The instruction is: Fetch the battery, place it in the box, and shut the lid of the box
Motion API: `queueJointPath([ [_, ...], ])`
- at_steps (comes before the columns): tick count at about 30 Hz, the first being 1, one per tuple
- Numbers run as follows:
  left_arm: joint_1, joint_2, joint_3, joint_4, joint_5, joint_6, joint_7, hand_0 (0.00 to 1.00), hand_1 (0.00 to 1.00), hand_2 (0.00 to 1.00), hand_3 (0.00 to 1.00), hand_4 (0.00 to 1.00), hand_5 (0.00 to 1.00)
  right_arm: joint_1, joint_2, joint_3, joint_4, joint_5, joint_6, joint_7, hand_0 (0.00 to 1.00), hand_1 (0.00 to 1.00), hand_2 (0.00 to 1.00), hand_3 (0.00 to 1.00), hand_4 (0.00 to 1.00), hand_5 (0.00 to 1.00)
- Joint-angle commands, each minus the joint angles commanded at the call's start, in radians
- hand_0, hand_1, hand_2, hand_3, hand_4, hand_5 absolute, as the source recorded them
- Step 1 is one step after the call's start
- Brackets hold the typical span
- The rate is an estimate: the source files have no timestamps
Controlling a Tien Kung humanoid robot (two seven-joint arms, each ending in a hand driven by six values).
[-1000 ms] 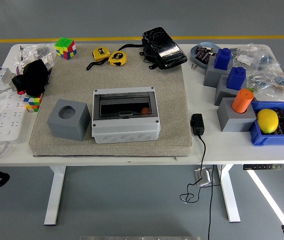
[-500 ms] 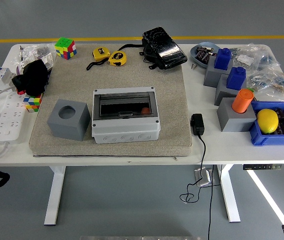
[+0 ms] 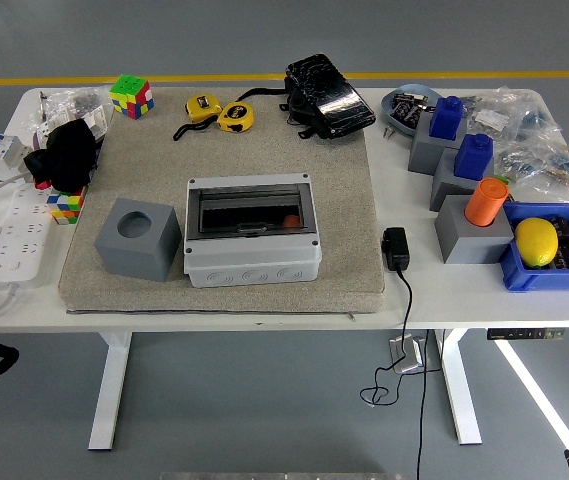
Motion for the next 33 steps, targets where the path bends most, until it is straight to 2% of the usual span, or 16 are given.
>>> queueJointPath([
  [4,0.0,0.002,0.004,-0.004,-0.003,0.012,-0.002,0.968,0.998,0.988,0.998,0.998,0.998,-0.002,0.001,0.003,0.0,0.002,-0.001,-0.001,0.814,0.765,0.747,0.793,0.998,0.998],
  [8,0.001,0.006,0.001,-0.019,0.02,0.061,0.004,0.968,0.998,0.988,0.998,0.998,0.998,-0.005,0.004,0.008,0.0,-0.001,-0.001,-0.001,0.814,0.765,0.747,0.793,0.998,0.998],
  [9,-0.001,0.007,0.004,-0.02,0.022,0.064,0.006,0.286,0.23,0.233,0.239,0.998,0.785,-0.004,0.004,0.007,0.0,0.001,-0.001,-0.001,0.814,0.765,0.747,0.793,0.998,0.998],
  [14,-0.005,0.004,0.001,-0.018,0.036,0.077,0.008,0.286,0.23,0.233,0.239,0.998,0.785,-0.003,0.003,0.005,0.0,0.004,-0.002,0.0,0.814,0.765,0.747,0.793,0.998,0.998],
  [15,-0.005,0.004,0.001,-0.018,0.037,0.077,0.009,0.161,0.119,0.137,0.153,0.998,0.793,-0.003,0.003,0.006,0.0,0.004,-0.002,0.0,0.814,0.764,0.747,0.793,0.998,0.998],
  [32,-0.004,0.005,0.001,-0.016,0.04,0.083,0.01,0.131,0.09,0.112,0.132,0.998,0.81,-0.004,0.001,0.006,0.0,0.002,-0.001,0.0,0.814,0.764,0.747,0.792,0.998,0.998],
  [33,-0.004,0.004,0.002,-0.016,0.039,0.083,0.008,0.353,0.509,0.404,0.511,0.998,0.895,-0.004,0.001,0.007,0.0,0.001,-0.001,-0.001,0.814,0.765,0.747,0.792,0.998,0.998],
])
